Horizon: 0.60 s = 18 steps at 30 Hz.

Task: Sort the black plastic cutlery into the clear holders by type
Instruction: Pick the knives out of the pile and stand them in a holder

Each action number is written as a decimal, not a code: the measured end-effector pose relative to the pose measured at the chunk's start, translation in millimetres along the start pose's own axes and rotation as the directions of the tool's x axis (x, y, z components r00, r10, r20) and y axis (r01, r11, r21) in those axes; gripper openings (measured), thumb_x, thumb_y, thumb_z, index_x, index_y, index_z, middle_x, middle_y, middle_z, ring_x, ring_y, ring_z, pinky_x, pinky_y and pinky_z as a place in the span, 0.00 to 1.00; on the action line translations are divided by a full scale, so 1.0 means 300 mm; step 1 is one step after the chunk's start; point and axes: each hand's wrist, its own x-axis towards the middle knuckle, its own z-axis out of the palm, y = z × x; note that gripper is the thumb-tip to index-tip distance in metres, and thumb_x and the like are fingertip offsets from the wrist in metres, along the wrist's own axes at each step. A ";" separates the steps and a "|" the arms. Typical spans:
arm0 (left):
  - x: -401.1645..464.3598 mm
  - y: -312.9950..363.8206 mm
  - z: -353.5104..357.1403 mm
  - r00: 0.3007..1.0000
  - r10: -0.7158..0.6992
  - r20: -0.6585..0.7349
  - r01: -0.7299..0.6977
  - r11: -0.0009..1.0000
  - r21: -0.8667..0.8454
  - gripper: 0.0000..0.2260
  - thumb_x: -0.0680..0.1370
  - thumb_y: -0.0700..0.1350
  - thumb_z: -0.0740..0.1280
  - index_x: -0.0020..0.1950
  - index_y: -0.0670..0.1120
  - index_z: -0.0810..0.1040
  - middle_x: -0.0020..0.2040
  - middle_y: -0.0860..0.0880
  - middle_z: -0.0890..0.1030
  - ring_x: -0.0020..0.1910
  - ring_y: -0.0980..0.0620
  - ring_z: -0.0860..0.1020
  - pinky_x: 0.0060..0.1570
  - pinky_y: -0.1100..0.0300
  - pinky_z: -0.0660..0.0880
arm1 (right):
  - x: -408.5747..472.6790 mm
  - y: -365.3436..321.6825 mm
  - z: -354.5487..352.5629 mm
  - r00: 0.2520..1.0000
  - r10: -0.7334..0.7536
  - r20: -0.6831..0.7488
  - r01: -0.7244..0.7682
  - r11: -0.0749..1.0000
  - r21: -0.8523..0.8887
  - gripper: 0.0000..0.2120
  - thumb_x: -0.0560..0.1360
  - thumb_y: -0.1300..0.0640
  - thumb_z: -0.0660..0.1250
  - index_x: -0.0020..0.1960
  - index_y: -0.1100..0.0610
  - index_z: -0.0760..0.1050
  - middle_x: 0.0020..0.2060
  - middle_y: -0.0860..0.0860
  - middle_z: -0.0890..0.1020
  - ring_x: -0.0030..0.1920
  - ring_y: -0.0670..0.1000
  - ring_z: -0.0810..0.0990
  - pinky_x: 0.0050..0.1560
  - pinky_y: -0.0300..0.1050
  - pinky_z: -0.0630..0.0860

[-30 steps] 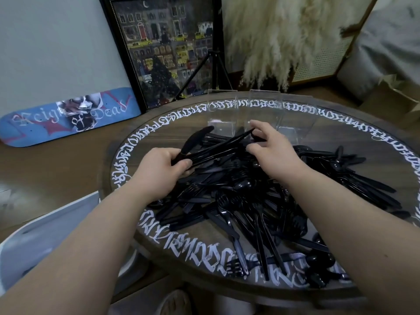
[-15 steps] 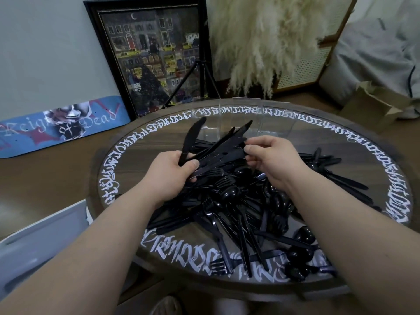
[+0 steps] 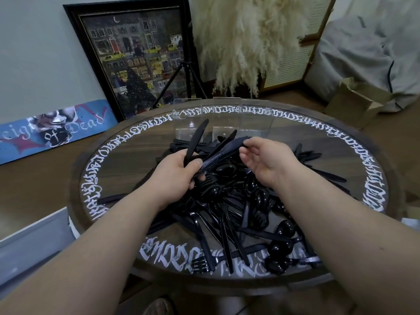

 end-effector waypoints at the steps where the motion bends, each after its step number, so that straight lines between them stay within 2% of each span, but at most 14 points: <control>1: 0.000 0.000 0.006 1.000 0.007 -0.001 -0.007 1.000 0.011 0.06 0.81 0.45 0.61 0.47 0.48 0.76 0.31 0.52 0.80 0.27 0.54 0.69 0.32 0.61 0.67 | -0.003 -0.002 0.000 1.000 0.010 0.000 -0.010 1.000 0.029 0.03 0.75 0.69 0.66 0.43 0.63 0.73 0.33 0.55 0.77 0.29 0.48 0.79 0.31 0.37 0.80; 6: 0.000 -0.002 0.012 1.000 0.023 -0.018 -0.022 0.999 0.035 0.06 0.81 0.45 0.60 0.48 0.45 0.74 0.27 0.54 0.75 0.30 0.52 0.70 0.36 0.56 0.67 | -0.023 -0.016 -0.002 0.994 0.007 0.106 -0.020 0.992 0.127 0.05 0.74 0.70 0.66 0.47 0.64 0.73 0.38 0.57 0.78 0.35 0.50 0.80 0.36 0.38 0.81; 9: -0.008 0.003 0.005 1.000 0.021 -0.022 -0.020 1.000 0.016 0.06 0.81 0.44 0.60 0.46 0.46 0.74 0.28 0.54 0.75 0.30 0.52 0.69 0.34 0.57 0.67 | -0.028 -0.014 -0.004 0.988 -0.054 0.143 0.049 0.998 0.037 0.08 0.74 0.71 0.67 0.49 0.61 0.72 0.39 0.56 0.80 0.35 0.50 0.81 0.37 0.39 0.80; 12: -0.016 0.005 0.000 1.000 0.019 -0.022 -0.020 1.000 -0.017 0.08 0.81 0.43 0.60 0.43 0.49 0.73 0.29 0.52 0.75 0.27 0.54 0.67 0.29 0.62 0.66 | -0.030 -0.008 0.000 0.979 -0.119 0.165 0.132 0.989 -0.070 0.08 0.73 0.68 0.69 0.46 0.58 0.73 0.39 0.54 0.80 0.34 0.48 0.81 0.34 0.37 0.78; 15: -0.024 0.005 -0.003 1.000 0.014 -0.018 -0.015 0.998 -0.053 0.07 0.81 0.43 0.60 0.44 0.47 0.74 0.30 0.51 0.75 0.26 0.53 0.67 0.27 0.63 0.66 | -0.029 -0.006 0.006 0.973 -0.149 0.178 0.165 0.983 -0.078 0.09 0.73 0.67 0.70 0.44 0.57 0.72 0.38 0.53 0.80 0.33 0.48 0.81 0.34 0.37 0.78; 18: -0.029 0.004 -0.011 0.999 0.013 -0.033 -0.015 0.998 -0.062 0.07 0.81 0.43 0.60 0.44 0.48 0.74 0.31 0.49 0.76 0.24 0.54 0.68 0.25 0.66 0.66 | -0.031 -0.007 0.007 0.973 -0.160 0.168 0.174 0.982 -0.069 0.08 0.73 0.67 0.70 0.47 0.59 0.73 0.37 0.54 0.80 0.33 0.48 0.81 0.34 0.37 0.78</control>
